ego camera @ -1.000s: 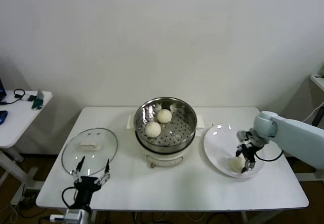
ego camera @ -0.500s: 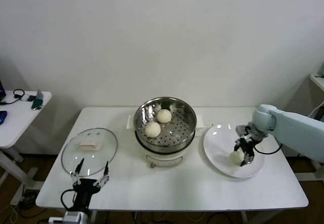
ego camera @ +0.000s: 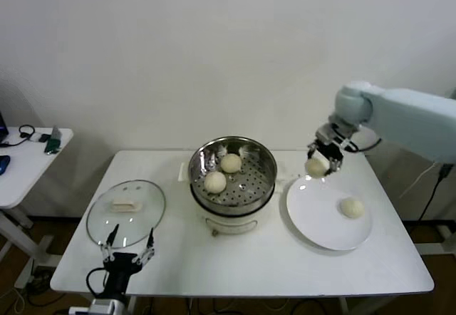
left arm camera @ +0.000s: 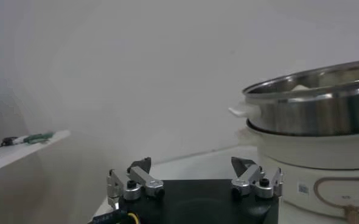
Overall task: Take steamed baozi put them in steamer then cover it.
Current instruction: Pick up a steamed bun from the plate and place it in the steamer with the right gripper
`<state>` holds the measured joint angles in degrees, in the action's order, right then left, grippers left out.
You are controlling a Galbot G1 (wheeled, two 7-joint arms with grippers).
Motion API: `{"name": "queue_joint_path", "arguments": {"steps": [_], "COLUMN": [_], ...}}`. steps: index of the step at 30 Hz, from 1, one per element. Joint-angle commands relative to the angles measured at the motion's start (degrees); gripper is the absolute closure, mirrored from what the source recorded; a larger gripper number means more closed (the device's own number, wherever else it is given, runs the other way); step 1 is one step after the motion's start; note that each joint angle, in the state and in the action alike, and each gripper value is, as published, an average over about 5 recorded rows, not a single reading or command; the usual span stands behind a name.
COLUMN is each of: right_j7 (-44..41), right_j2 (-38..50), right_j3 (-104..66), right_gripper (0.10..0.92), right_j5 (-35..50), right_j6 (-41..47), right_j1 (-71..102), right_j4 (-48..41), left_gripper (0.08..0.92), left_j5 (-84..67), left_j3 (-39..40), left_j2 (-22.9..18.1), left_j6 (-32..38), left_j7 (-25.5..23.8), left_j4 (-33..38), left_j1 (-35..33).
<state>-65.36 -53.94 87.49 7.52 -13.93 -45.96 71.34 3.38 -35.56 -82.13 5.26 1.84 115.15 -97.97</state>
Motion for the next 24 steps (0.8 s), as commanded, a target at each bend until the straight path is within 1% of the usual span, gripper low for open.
{"name": "queue_joint_path", "arguments": {"steps": [1,7,11,17,24], "right_j7": [0.1,0.25,0.01,-0.61,-0.78], "right_j2": [-13.73,-21.28,-24.17,-26.19,-25.82], "right_j3": [-1.53,-3.74,-3.85,-2.31,0.48], "right_gripper": [0.33,0.33,0.33,0.326,0.321], "right_j5": [-3.32,-5.43,-6.34,-7.6,-8.14], "right_j6": [-10.72,-11.19,-10.99,-11.36,-11.62], "right_j1": [-6.27,-0.05,4.07,8.02,10.19], "right_j4": [1.43,-0.13,-0.95,-2.04,-2.67], "left_gripper": [0.177,0.177,0.177,0.177,0.177], "left_j5": [-0.46,-1.0,-1.23,-1.44,-1.51], "left_j3": [0.21,-0.18,-0.61,-0.97,-0.81], "left_j2": [-0.17,-0.01,0.38,0.81,0.54], "left_j6": [-0.53,-0.22,-0.07,-0.24,-0.33], "left_j7": [-0.09,-0.03,0.02,0.1,0.1], "left_j4": [0.22,0.21,0.12,0.43,0.26], "left_j1": [-0.45,-1.11,-1.24,-1.2,-1.08]}}
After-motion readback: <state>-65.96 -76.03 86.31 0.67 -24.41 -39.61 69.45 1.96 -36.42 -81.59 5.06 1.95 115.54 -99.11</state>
